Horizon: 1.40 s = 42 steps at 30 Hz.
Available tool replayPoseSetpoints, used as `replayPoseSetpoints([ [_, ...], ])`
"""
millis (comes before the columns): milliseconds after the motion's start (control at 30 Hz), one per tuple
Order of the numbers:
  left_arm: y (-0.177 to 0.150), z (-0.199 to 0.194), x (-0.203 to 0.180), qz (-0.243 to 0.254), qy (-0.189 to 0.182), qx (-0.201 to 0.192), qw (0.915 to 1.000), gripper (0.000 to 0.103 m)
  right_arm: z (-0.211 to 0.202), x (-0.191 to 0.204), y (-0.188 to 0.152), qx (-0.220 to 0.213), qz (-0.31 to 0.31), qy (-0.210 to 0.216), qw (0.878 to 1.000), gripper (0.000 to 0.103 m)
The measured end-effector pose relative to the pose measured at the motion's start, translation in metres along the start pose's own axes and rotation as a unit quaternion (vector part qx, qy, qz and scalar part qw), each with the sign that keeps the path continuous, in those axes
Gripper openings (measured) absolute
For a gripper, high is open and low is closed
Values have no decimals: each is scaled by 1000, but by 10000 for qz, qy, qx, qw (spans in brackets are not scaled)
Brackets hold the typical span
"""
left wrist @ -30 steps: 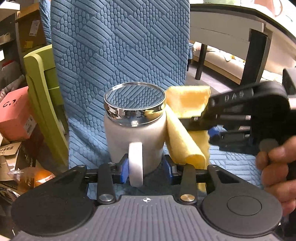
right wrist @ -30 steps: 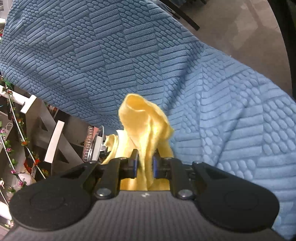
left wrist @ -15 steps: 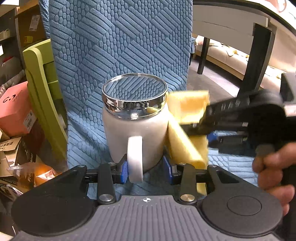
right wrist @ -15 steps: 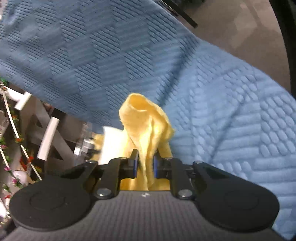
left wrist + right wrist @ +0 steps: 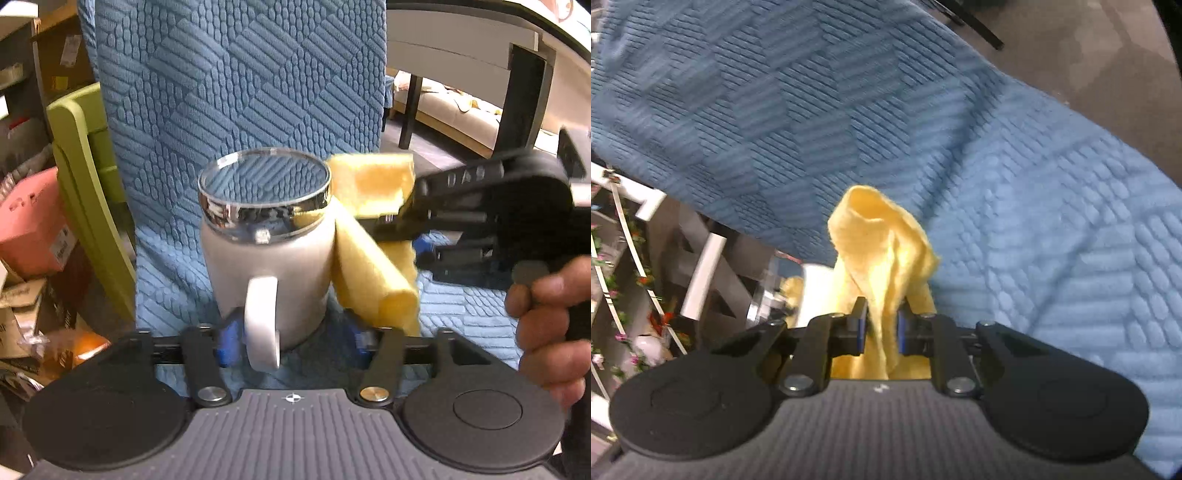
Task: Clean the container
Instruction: 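Wipe the cloth down the mug side near the handle with the right gripper, then wipe the cloth across the mug rim again with the right gripper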
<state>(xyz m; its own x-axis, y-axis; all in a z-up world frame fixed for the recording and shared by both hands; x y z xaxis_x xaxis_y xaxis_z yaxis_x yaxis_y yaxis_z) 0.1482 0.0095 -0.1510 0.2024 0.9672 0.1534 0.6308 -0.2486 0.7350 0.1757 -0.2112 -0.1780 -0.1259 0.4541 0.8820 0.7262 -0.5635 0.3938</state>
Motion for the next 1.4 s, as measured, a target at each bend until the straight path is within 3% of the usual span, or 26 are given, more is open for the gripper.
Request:
replayPoseSetpoints([
  [67, 2, -2, 0, 39, 84, -124, 9999, 85, 1, 5, 5, -5, -161, 92, 9998, 18],
  [233, 7, 1, 0, 9, 286, -263, 9992, 89, 11, -7, 9, 224, -209, -24, 9995, 18],
  [433, 16, 3, -4, -37, 523, -567, 9970, 90, 15, 5, 24, 227, -410, 366, 9982, 18],
  [633, 22, 12, -12, -117, 799, -649, 9946, 90, 32, -14, 29, 699, -369, 150, 9968, 18],
  [800, 24, 18, -17, -171, 1017, -727, 9920, 91, 31, 0, 42, 682, -396, 830, 9934, 18],
  [1000, 26, 26, -23, 14, 1186, -746, 9901, 94, 47, -19, 42, 1146, -508, 582, 9904, 18],
  [1133, 28, 27, -20, -84, 1097, -823, 9905, 93, 45, -3, 50, 1162, -657, 909, 9869, 18],
  [1233, 30, 27, -16, -92, 973, -849, 9916, 92, 49, -2, 54, 1282, -854, 917, 9838, 18],
  [1300, 31, 27, -14, -70, 901, -845, 9923, 92, 56, -10, 52, 1478, -910, 657, 9826, 18],
  [1400, 32, 27, -12, -13, 790, -846, 9933, 92, 57, -15, 56, 1568, -696, 751, 9823, 18],
])
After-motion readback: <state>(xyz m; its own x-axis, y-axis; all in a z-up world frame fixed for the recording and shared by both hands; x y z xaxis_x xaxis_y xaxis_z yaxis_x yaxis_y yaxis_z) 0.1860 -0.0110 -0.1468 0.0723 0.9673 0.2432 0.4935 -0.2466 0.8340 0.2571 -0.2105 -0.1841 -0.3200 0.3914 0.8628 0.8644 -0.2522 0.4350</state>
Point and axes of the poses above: each gripper's, at about its wrist camera, not at the fingertips, and z roughly the way its jaws point, x to its left, y to its top, the point moved 4 cm from there along z, roughly the way its jaws point, and after that the axes turned 12 degrees about y, right-handed, at the moved point
